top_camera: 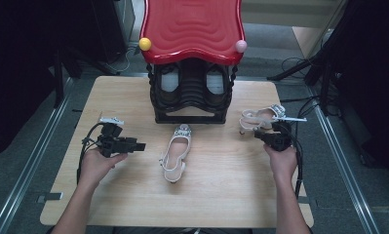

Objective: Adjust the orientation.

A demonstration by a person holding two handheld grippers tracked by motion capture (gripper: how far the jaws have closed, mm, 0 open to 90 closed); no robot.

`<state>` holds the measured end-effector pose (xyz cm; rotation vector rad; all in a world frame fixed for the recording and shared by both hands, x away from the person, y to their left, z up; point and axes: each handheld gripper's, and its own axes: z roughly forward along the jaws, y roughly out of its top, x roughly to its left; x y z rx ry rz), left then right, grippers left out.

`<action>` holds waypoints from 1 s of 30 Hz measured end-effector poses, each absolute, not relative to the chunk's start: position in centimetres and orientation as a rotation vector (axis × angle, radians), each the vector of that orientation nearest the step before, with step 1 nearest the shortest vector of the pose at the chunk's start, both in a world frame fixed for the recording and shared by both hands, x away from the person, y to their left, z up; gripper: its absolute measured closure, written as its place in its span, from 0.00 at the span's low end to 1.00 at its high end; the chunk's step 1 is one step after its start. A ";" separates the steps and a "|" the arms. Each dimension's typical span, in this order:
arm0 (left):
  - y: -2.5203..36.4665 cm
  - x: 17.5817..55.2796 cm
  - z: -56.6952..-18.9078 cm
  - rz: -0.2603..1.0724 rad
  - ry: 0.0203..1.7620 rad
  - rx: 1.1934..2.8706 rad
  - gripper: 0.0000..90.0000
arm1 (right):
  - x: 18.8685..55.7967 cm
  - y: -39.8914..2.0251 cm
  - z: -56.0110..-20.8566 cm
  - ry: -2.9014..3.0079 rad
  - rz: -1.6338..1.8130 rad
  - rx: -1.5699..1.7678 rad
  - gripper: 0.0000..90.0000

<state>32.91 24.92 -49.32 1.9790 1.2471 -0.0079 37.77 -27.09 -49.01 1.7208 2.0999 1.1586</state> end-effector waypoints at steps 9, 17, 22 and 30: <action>25.2 32.4 -49.5 -0.006 1.257 1.985 0.47 | 38.5 -23.2 -48.0 2.194 1.172 1.576 1.00; 25.8 31.5 -49.8 -0.003 1.275 1.981 0.47 | 41.0 -21.7 -47.7 2.213 1.161 1.556 1.00; 26.2 31.0 -50.0 -0.001 1.294 1.971 0.47 | 42.0 -21.5 -47.5 2.191 1.176 1.575 1.00; 26.5 30.6 -50.2 -0.001 1.304 1.974 0.46 | 43.0 -21.1 -48.2 2.187 1.172 1.586 1.00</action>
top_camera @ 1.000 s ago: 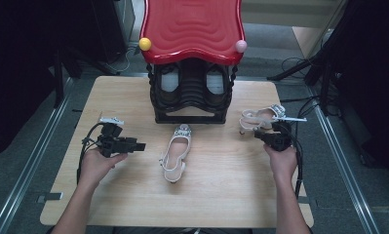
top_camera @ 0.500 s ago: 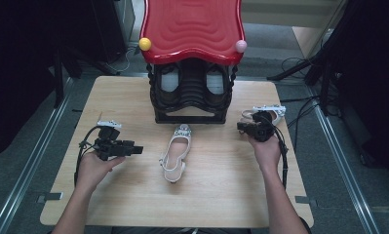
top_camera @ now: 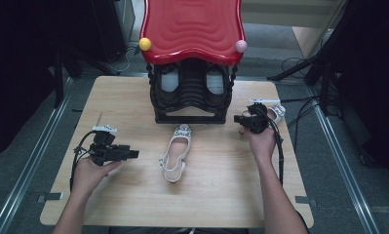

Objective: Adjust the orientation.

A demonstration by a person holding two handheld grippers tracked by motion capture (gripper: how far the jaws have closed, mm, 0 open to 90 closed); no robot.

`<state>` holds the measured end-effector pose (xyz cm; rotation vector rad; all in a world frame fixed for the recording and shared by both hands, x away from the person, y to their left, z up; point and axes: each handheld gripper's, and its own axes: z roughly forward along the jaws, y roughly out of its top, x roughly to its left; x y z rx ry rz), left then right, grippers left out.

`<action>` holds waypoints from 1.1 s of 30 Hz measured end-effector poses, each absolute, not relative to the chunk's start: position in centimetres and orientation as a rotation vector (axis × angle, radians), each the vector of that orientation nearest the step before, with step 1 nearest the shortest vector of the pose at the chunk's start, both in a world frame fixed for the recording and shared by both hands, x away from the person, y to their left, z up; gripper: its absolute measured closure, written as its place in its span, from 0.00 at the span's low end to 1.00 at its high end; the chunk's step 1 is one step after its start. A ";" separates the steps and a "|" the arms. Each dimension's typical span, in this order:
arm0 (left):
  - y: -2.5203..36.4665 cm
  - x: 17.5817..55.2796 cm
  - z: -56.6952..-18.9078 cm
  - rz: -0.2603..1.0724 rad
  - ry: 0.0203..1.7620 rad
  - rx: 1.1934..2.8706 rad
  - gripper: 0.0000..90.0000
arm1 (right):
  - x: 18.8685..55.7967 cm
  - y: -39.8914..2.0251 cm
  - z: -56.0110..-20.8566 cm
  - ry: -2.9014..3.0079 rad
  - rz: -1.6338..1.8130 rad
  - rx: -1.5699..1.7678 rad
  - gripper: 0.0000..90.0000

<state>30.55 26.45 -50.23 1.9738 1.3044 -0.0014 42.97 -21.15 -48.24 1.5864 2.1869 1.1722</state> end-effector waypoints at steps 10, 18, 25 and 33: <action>26.3 31.1 -50.3 -0.007 1.291 1.978 0.46 | 42.3 -21.6 -48.2 2.200 1.170 1.585 1.00; 25.5 32.1 -50.4 -0.012 1.282 1.993 0.46 | 40.9 -22.6 -48.2 2.204 1.175 1.599 1.00; 24.8 33.1 -50.4 -0.020 1.253 2.004 0.46 | 39.7 -23.7 -48.1 2.219 1.172 1.605 1.00; 24.3 34.2 -50.7 -0.034 1.248 2.010 0.46 | 38.1 -25.2 -48.0 2.207 1.157 1.626 1.00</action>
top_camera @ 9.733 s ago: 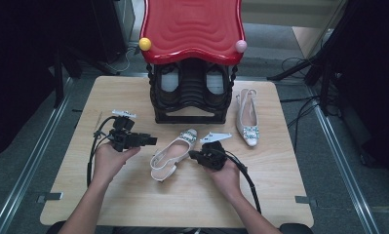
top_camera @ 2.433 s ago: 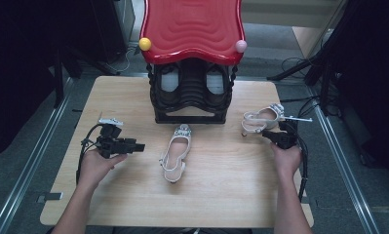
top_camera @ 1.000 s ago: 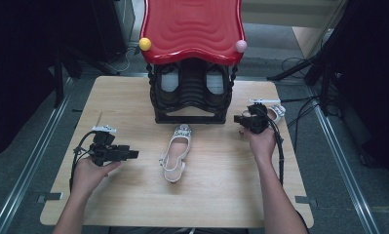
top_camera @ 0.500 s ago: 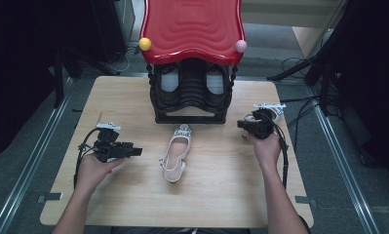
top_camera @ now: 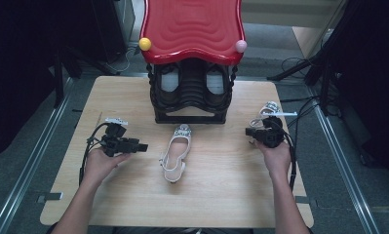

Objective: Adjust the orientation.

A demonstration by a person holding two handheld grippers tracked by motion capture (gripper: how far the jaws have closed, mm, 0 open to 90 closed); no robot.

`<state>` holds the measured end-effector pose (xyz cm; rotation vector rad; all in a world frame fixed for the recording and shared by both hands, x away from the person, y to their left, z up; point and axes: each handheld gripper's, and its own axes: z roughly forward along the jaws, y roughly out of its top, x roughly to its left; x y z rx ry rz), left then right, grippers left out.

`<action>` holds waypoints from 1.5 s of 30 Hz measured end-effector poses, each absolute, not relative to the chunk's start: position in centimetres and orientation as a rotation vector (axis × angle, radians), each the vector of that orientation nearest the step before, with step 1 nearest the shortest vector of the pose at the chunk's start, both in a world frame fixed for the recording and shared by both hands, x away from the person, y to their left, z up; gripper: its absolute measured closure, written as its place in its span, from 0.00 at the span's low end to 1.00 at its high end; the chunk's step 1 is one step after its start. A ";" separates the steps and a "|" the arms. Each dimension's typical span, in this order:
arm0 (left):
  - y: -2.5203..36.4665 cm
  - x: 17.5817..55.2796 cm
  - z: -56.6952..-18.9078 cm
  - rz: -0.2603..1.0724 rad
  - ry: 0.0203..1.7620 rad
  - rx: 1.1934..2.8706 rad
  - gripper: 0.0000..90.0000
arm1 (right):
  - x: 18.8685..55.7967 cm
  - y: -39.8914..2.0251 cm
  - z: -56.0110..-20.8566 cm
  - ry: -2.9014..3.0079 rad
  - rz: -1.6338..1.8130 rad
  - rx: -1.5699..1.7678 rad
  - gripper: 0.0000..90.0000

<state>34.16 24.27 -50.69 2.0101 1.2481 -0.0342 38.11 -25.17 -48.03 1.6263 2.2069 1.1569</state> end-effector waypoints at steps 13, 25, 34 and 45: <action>23.7 34.7 -50.7 -0.014 1.243 2.016 0.47 | 36.5 -26.9 -47.2 2.161 1.195 1.650 0.98; 23.8 33.7 -50.6 -0.017 1.227 2.039 0.47 | 39.0 -26.5 -45.8 2.126 1.216 1.629 0.83; 24.4 32.4 -50.7 -0.002 1.241 2.023 0.47 | 41.5 -26.7 -45.8 2.087 1.194 1.643 0.57; 25.2 31.6 -50.7 0.013 1.243 2.005 0.46 | 43.6 -27.5 -46.0 2.030 1.198 1.684 0.56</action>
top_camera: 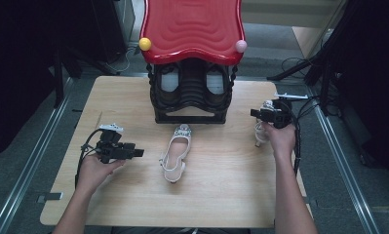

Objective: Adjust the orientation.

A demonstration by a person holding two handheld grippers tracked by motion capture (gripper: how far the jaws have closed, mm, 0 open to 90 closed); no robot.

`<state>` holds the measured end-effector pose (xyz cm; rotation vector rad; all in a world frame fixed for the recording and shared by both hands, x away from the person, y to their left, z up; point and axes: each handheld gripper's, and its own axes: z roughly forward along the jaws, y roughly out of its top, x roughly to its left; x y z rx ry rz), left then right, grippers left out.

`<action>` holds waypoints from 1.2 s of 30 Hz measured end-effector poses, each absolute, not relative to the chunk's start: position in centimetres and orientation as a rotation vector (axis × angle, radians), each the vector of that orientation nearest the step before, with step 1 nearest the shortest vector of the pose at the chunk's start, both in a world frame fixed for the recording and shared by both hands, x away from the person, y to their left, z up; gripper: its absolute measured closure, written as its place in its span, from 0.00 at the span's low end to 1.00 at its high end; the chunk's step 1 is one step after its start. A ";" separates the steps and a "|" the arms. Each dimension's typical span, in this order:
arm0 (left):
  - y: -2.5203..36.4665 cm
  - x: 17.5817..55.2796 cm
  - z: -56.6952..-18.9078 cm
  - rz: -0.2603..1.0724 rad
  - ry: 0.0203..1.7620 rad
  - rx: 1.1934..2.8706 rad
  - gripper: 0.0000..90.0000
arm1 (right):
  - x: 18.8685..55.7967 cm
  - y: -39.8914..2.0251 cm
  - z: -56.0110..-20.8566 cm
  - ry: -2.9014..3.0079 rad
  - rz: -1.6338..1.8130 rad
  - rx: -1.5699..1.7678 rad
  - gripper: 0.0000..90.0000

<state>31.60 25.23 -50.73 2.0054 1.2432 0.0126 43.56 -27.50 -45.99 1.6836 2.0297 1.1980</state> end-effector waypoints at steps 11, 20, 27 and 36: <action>25.2 31.5 -50.9 0.013 1.245 2.013 0.46 | 44.8 -28.9 -47.5 1.999 1.117 1.772 0.65; 25.5 31.2 -50.9 0.023 1.248 2.004 0.47 | 45.8 -28.9 -49.8 2.004 1.090 1.843 0.78; 25.7 31.1 -50.9 0.028 1.250 1.996 0.46 | 45.9 -29.2 -50.1 1.974 1.050 1.892 0.95; 25.6 31.2 -50.9 0.021 1.247 2.000 0.46 | 45.6 -29.7 -49.6 1.977 1.069 1.895 0.98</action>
